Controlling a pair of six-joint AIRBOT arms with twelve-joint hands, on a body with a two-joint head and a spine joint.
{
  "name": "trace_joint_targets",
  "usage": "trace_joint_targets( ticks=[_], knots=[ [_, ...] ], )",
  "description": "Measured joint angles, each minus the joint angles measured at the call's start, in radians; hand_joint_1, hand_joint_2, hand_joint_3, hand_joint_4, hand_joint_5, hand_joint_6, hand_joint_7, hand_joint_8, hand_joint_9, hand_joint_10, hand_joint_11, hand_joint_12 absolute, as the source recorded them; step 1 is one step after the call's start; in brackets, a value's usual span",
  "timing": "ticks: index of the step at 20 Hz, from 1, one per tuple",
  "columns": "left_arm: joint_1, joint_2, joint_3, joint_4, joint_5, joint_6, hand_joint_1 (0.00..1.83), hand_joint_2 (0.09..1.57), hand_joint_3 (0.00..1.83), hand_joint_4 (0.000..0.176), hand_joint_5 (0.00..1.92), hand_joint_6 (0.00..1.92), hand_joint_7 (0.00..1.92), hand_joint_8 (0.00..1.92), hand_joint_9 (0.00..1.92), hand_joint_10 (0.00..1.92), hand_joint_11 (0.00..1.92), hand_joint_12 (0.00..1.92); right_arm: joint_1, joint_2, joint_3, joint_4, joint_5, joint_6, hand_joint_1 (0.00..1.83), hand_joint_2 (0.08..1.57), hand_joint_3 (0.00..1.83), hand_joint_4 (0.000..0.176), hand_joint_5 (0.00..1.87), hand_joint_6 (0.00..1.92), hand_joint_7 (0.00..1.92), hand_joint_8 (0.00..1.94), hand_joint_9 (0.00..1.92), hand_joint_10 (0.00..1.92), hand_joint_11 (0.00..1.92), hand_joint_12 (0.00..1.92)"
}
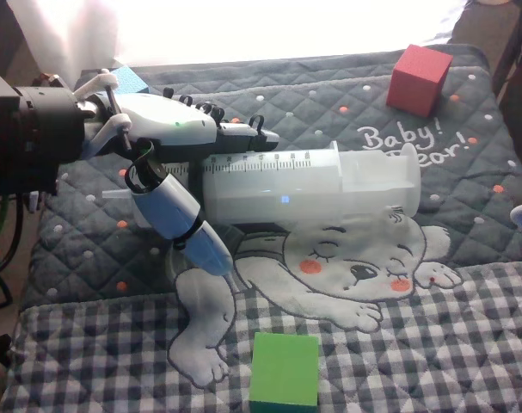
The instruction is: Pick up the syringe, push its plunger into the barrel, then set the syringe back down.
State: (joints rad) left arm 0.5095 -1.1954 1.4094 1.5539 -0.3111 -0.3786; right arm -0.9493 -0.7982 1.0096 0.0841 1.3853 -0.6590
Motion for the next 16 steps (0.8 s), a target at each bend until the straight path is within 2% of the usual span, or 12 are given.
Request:
trace_joint_targets(
  ticks=[1,2,5,7,8,9,10,11,12,13,14,16],
  knots=[
    [0.0,-0.003,0.003,0.006,0.003,0.0,0.73,0.67,0.01,0.009,0.14,0.01,0.33,0.01,0.41,0.01,0.12,0.84,0.0,-0.001,0.0,0.002,0.0,0.0,0.51,0.73,0.02,0.001,0.11,0.01,0.21,0.01,0.2,0.01,0.13,0.09],
    [0.0,-0.006,0.005,0.007,0.007,0.0,0.79,0.72,0.01,0.007,0.18,0.01,0.34,0.0,0.43,0.01,0.14,0.87,0.0,-0.001,0.0,0.001,0.0,0.0,0.59,0.73,0.01,0.005,0.12,0.01,0.22,0.01,0.21,0.01,0.14,0.1],
    [0.003,-0.011,0.011,0.006,0.008,0.0,1.13,0.89,0.0,0.0,0.56,0.01,0.6,0.01,0.63,0.02,0.29,0.8,0.0,-0.001,0.0,0.001,0.0,0.001,0.58,0.72,0.0,0.001,0.14,0.01,0.25,0.01,0.23,0.01,0.14,0.1],
    [0.008,-0.014,0.012,-0.005,0.009,-0.005,1.19,0.98,0.0,0.0,0.79,0.03,0.83,0.02,0.81,0.04,0.45,0.96,0.0,-0.001,0.0,0.0,0.0,0.001,0.51,0.71,0.0,0.0,0.15,0.0,0.28,0.0,0.26,0.01,0.15,0.13],
    [0.008,-0.018,0.017,-0.008,0.011,-0.005,1.2,1.1,0.0,0.0,0.85,0.91,0.96,0.8,0.93,0.11,0.56,1.18,0.0,-0.001,0.0,0.001,-0.001,0.001,0.57,0.69,0.0,0.0,0.15,0.0,0.27,0.0,0.26,0.0,0.14,0.14],
    [0.011,-0.023,0.021,-0.014,0.017,-0.003,1.19,1.17,0.02,0.0,0.79,1.14,0.88,1.2,0.84,0.7,0.65,1.42,0.0,-0.001,0.0,0.0,-0.001,0.001,0.47,0.72,0.01,0.0,0.15,0.0,0.26,0.0,0.26,0.0,0.14,0.14],
    [0.011,-0.024,0.022,-0.021,0.022,-0.004,1.19,1.21,0.0,0.0,0.77,1.19,0.83,1.37,0.76,1.16,0.71,1.59,0.0,-0.001,0.0,-0.001,0.0,0.001,0.39,0.77,0.01,0.0,0.16,0.0,0.27,0.0,0.28,0.0,0.11,0.23],
    [0.011,-0.025,0.024,-0.024,0.024,-0.002,1.21,1.2,0.0,0.0,0.79,1.13,0.85,1.39,0.79,1.33,0.81,1.62,0.0,-0.001,0.0,-0.002,0.0,0.001,0.34,0.82,0.01,0.0,0.16,0.0,0.27,0.0,0.28,0.0,0.07,0.34],
    [0.011,-0.025,0.024,-0.027,0.024,-0.002,1.21,1.24,0.0,0.0,0.73,1.2,0.78,1.56,0.84,1.61,0.92,1.77,0.0,-0.001,0.0,-0.001,-0.001,0.001,0.4,0.77,0.01,0.0,0.16,0.0,0.27,0.0,0.28,0.0,0.04,0.44],
    [0.014,-0.025,0.024,-0.031,0.026,-0.002,1.44,1.17,0.0,0.0,0.57,1.66,0.62,1.85,0.86,1.86,1.0,1.89,0.0,-0.001,0.0,0.001,0.0,0.001,0.43,0.78,0.01,0.001,0.16,0.0,0.28,0.0,0.28,0.0,0.04,0.46],
    [0.014,-0.025,0.024,-0.028,0.024,0.005,1.56,1.12,0.0,0.0,0.52,1.87,0.58,1.91,0.87,1.91,1.01,1.92,0.0,-0.001,0.0,0.001,0.0,0.001,0.42,0.8,0.02,0.008,0.17,0.0,0.29,0.0,0.3,0.01,0.05,0.47],
    [0.014,-0.025,0.024,-0.031,0.026,0.005,1.63,1.1,0.0,0.028,0.49,1.92,0.61,1.92,0.93,1.92,1.08,1.92,0.0,-0.001,0.0,-0.002,-0.001,0.001,0.39,0.83,0.01,0.0,0.18,0.0,0.3,0.0,0.31,0.0,0.04,0.49]
  ],
)
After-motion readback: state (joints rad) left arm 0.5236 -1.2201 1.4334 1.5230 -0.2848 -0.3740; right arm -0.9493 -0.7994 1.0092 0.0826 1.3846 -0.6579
